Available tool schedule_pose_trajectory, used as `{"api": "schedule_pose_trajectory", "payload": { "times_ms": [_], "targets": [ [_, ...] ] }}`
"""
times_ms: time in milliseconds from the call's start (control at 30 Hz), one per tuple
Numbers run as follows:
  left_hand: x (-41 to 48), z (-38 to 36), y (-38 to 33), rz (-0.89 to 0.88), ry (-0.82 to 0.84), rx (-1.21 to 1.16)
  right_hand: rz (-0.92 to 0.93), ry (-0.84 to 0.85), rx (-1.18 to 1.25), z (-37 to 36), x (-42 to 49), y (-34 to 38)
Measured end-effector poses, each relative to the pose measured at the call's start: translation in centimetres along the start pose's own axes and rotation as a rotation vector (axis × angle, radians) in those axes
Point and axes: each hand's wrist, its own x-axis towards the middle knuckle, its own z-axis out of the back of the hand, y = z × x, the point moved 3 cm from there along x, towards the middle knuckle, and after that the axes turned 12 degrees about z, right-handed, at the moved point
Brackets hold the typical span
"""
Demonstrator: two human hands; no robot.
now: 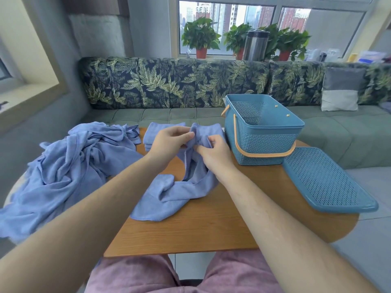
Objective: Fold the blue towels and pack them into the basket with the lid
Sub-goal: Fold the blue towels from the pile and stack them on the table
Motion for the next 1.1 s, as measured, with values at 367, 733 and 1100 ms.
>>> {"api": "schedule_pose_trajectory", "payload": {
  "times_ms": [367, 733, 1100],
  "targets": [
    [-1.3, -0.4, 6.8, 0.274, -0.063, 0.141, -0.283, -0.099, 0.407, -0.3, 0.6, -0.7],
    [1.6, 5.6, 2.7, 0.103, -0.339, 0.001, -0.128, 0.040, -0.034, 4.7, 1.9, -2.9],
    [1.9, 12.9, -7.8, -0.156, -0.486, 0.098, -0.082, -0.098, 0.088, 8.7, 7.5, 5.0]
  ]
}}
